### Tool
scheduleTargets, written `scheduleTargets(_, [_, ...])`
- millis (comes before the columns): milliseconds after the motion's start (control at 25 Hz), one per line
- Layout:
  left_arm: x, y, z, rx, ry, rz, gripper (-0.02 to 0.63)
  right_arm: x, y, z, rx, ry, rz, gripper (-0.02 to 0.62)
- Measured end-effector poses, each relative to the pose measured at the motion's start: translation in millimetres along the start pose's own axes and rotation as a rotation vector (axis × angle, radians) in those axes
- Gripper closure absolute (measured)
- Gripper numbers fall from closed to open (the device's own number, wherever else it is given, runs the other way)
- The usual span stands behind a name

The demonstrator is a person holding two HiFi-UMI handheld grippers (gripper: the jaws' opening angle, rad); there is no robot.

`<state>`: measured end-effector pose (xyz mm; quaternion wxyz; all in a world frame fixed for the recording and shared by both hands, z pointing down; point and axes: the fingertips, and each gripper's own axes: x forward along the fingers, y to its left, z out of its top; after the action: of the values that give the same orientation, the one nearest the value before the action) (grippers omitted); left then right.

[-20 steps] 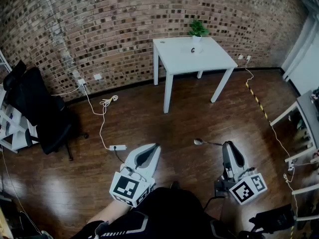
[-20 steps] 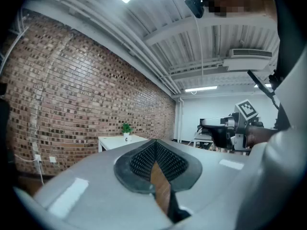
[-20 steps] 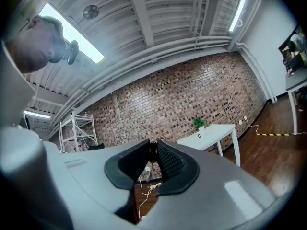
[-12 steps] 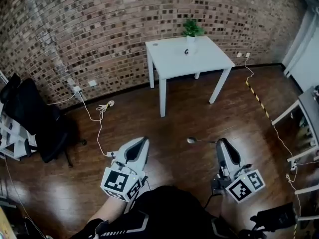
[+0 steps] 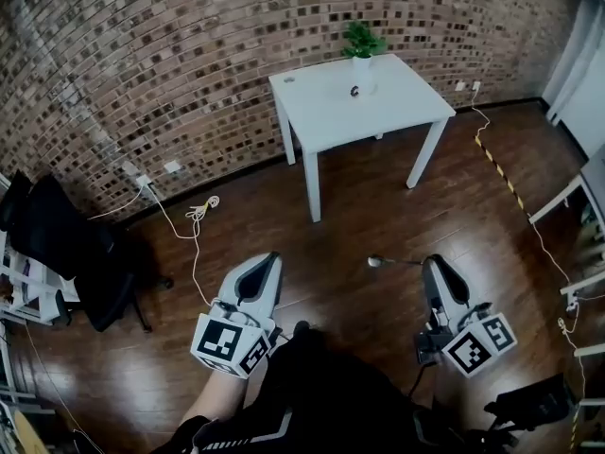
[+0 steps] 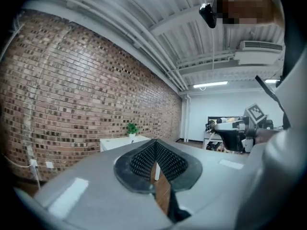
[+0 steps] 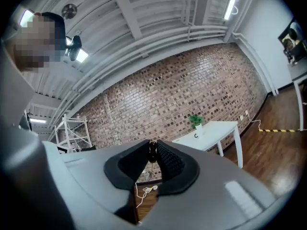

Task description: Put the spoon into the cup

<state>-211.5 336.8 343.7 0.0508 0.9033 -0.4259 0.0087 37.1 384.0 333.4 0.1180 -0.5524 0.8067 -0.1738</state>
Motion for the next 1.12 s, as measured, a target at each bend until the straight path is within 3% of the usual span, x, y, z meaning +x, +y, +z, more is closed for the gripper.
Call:
scheduleTargets(200, [34, 30, 13, -0.021, -0.019, -0.102, 0.612, 53, 7, 6, 0.016, -0.023, -0.04, 0.54])
scheduleTargets(560, [86, 94, 12, -0.06, -0.023, -0.19, 0.612, 126, 19, 0, -0.009, -0.005, -0.106, 0.54])
scheduleTargets(840, [126, 110, 11, -0.095, -0.041, -0.2, 0.612, 171, 1, 9, -0.038, 0.005, -0.083, 0.54])
scheduleTargets(1120, [187, 107, 33, -0.022, -0.075, -0.149, 0.612, 213, -56, 31, -0.015, -0.028, -0.009, 0.54])
